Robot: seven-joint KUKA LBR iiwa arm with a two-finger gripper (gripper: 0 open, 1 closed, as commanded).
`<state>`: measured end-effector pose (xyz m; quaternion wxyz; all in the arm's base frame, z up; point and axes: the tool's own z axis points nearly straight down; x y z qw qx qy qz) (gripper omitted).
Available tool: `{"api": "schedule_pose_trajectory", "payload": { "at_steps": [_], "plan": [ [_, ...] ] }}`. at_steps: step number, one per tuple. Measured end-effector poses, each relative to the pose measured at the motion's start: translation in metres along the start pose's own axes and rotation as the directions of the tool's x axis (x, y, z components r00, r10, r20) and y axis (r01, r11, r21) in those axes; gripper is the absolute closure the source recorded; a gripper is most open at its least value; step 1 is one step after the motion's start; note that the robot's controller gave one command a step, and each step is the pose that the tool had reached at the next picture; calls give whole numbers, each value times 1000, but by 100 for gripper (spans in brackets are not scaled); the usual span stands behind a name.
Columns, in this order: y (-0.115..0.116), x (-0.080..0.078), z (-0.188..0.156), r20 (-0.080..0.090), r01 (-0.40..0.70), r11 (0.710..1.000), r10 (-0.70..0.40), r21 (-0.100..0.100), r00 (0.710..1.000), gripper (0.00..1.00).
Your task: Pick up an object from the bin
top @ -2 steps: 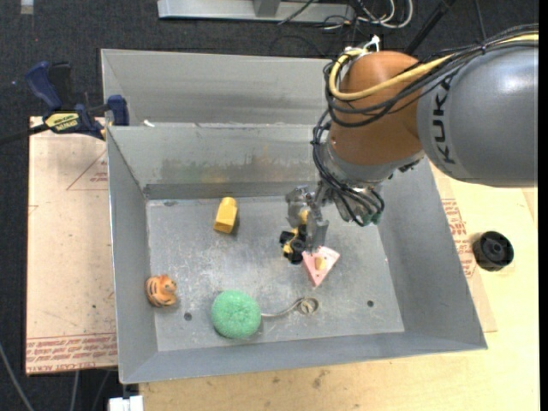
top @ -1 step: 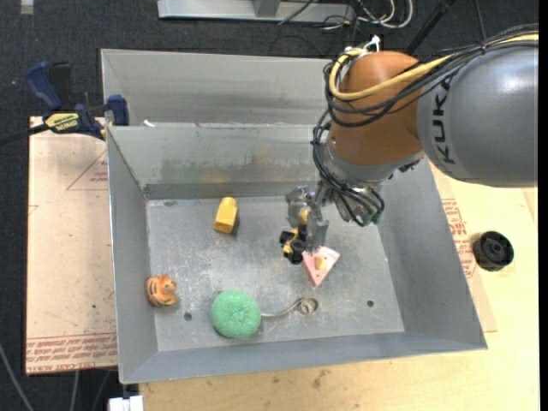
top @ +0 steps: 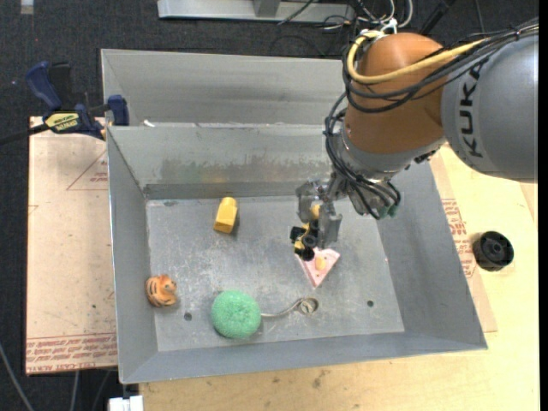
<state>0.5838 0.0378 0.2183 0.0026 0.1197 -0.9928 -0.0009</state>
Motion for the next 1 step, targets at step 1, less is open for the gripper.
{"api": "schedule_pose_trajectory", "payload": {
  "at_steps": [1],
  "plan": [
    [3, -13, -71, 8, 2, 1000, -2, 2, 1000, 100]
  ]
}}
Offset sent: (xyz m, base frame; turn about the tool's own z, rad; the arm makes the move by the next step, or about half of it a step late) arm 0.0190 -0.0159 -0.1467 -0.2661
